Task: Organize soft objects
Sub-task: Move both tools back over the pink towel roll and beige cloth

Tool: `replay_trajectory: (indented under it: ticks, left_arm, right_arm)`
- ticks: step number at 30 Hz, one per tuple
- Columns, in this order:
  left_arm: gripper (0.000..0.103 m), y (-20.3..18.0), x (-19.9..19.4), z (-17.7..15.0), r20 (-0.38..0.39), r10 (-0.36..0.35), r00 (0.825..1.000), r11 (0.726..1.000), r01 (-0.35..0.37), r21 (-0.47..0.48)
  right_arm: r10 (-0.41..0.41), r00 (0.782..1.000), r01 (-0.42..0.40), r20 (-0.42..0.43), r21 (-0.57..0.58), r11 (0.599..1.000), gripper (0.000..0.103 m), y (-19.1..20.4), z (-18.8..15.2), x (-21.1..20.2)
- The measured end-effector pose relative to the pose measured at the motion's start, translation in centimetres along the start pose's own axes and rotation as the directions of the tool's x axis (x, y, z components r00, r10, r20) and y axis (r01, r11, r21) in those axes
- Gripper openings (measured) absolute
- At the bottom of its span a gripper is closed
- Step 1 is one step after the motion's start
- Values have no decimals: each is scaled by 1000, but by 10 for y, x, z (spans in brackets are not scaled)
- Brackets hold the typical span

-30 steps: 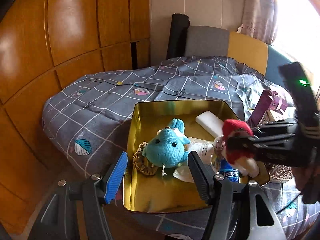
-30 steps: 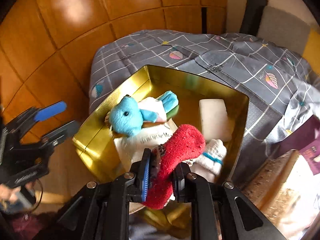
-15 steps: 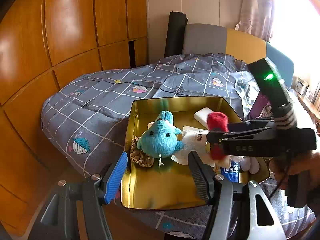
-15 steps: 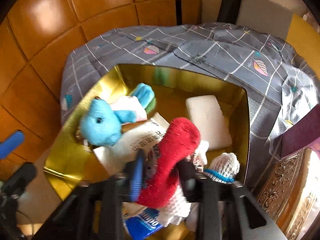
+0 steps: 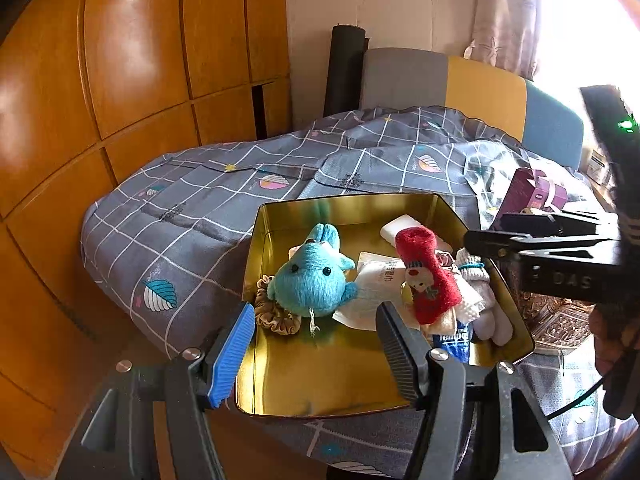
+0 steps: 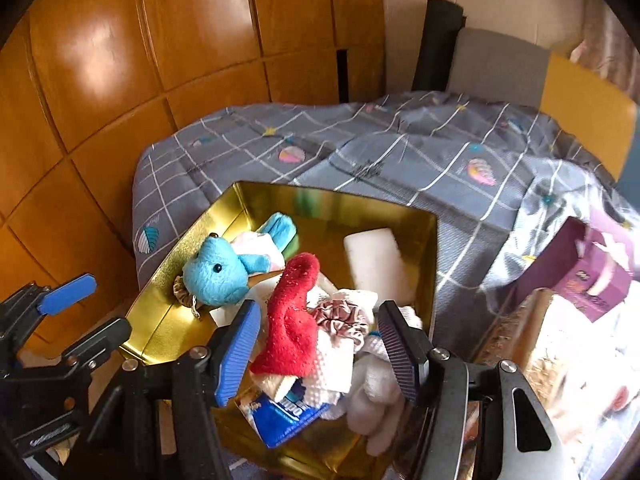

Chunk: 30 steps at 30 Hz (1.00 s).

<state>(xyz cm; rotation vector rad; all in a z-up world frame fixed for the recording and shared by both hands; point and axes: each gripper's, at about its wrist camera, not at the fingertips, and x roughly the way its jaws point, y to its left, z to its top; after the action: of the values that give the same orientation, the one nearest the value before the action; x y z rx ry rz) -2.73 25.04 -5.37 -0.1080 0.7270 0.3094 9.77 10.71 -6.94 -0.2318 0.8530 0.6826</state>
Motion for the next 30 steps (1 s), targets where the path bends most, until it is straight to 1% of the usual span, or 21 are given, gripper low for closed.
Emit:
replay_trajectory:
  ticks: [5, 9, 13, 18, 23, 27, 30]
  left_arm:
    - [64, -5, -4, 1, 10, -2, 1000, 1000, 2, 18]
    - [64, -11, -7, 3, 18, -5, 1000, 999, 4, 35]
    - [64, -18, -10, 6, 26, -9, 1000, 999, 8, 53]
    - [64, -28, -14, 9, 34, -15, 999, 997, 13, 79]
    - [64, -40, -19, 14, 48, -28, 998, 994, 23, 109]
    - [64, -52, -23, 19, 60, -41, 997, 989, 32, 141]
    - [64, -61, -26, 23, 71, -49, 996, 985, 37, 168]
  right_arm:
    - [-42, 998, 43, 53, -14, 999, 62, -4, -6, -22]
    - [-62, 993, 63, 96, -7, 998, 62, -15, -12, -43]
    - [-85, 988, 81, 131, 39, 996, 67, -39, -19, -67]
    - [-164, 974, 145, 159, 123, 982, 70, -80, -30, -98]
    - [-270, 950, 234, 156, 215, 948, 70, -128, -47, -125]
    - [-357, 925, 305, 131, 304, 902, 72, -171, -64, -144]
    - [-421, 901, 357, 105, 373, 857, 73, -202, -80, -159]
